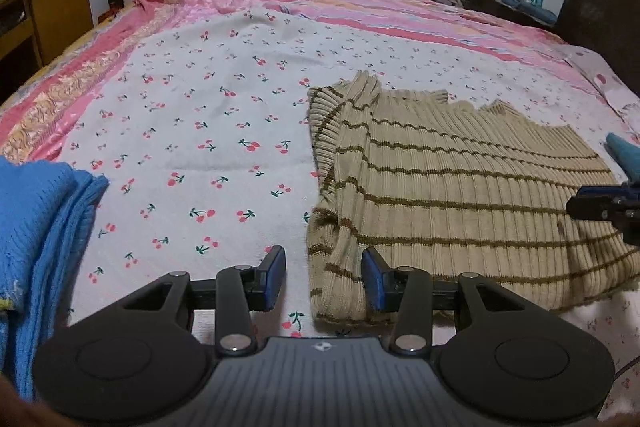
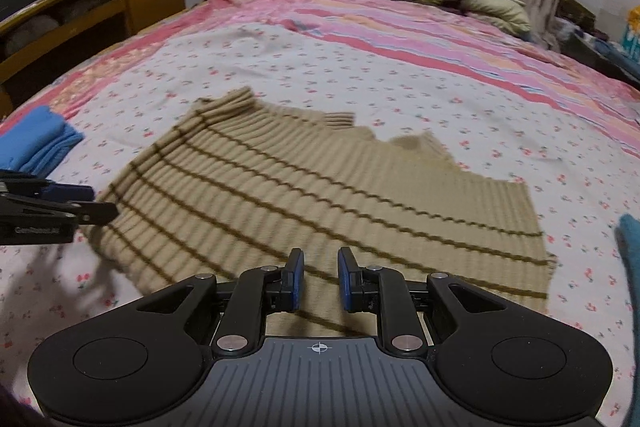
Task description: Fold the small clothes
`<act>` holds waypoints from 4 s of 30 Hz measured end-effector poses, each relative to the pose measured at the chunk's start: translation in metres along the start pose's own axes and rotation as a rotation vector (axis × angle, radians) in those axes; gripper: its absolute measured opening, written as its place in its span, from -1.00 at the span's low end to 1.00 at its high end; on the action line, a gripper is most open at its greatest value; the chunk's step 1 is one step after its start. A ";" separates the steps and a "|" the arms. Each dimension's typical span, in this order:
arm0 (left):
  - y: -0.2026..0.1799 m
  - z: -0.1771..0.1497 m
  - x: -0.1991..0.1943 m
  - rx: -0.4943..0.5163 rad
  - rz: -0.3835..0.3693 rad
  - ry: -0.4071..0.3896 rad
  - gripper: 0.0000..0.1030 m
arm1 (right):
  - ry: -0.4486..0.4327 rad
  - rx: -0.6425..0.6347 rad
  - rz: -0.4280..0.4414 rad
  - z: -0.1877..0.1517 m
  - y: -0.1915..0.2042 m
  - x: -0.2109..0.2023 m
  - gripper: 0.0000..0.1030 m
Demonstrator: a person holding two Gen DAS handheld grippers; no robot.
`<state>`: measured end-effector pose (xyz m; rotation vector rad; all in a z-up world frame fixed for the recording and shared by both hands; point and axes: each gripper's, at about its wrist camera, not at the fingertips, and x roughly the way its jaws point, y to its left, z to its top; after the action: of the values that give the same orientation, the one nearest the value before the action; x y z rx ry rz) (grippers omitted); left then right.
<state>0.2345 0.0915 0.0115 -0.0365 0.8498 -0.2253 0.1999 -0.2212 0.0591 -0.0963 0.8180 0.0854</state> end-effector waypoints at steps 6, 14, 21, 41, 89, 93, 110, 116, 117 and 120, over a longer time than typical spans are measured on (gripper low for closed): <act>0.009 0.016 0.013 -0.065 -0.055 -0.001 -0.07 | 0.001 0.010 0.048 -0.004 0.009 -0.003 -0.62; 0.009 0.038 0.032 -0.046 -0.096 0.014 -0.07 | 0.000 -0.080 0.161 -0.022 0.056 -0.005 -0.62; 0.006 0.036 0.034 -0.022 -0.079 0.012 -0.07 | -0.010 -0.159 0.212 -0.022 0.087 0.001 -0.62; 0.003 0.020 0.008 0.079 -0.027 -0.012 -0.07 | -0.024 -0.136 0.190 -0.006 0.082 0.009 -0.62; 0.009 0.053 0.050 -0.020 -0.120 0.010 0.04 | -0.093 -0.301 0.182 -0.014 0.124 0.026 -0.27; 0.007 0.059 0.057 -0.012 -0.113 0.017 0.08 | -0.091 -0.330 0.210 -0.017 0.137 0.029 -0.25; 0.003 0.055 0.057 -0.003 -0.087 -0.013 0.19 | -0.092 -0.356 0.198 -0.016 0.153 0.046 -0.24; 0.001 0.059 0.058 0.014 -0.105 -0.025 0.23 | -0.084 -0.336 0.196 -0.017 0.150 0.048 -0.31; 0.001 0.059 0.059 0.019 -0.103 -0.022 0.24 | -0.081 -0.323 0.199 -0.014 0.149 0.049 -0.33; -0.004 0.058 0.065 0.057 -0.053 -0.005 0.32 | -0.076 -0.294 0.198 -0.010 0.146 0.052 -0.41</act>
<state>0.3190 0.0701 0.0026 -0.0069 0.8378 -0.2991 0.2109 -0.0756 0.0066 -0.2879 0.7334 0.3943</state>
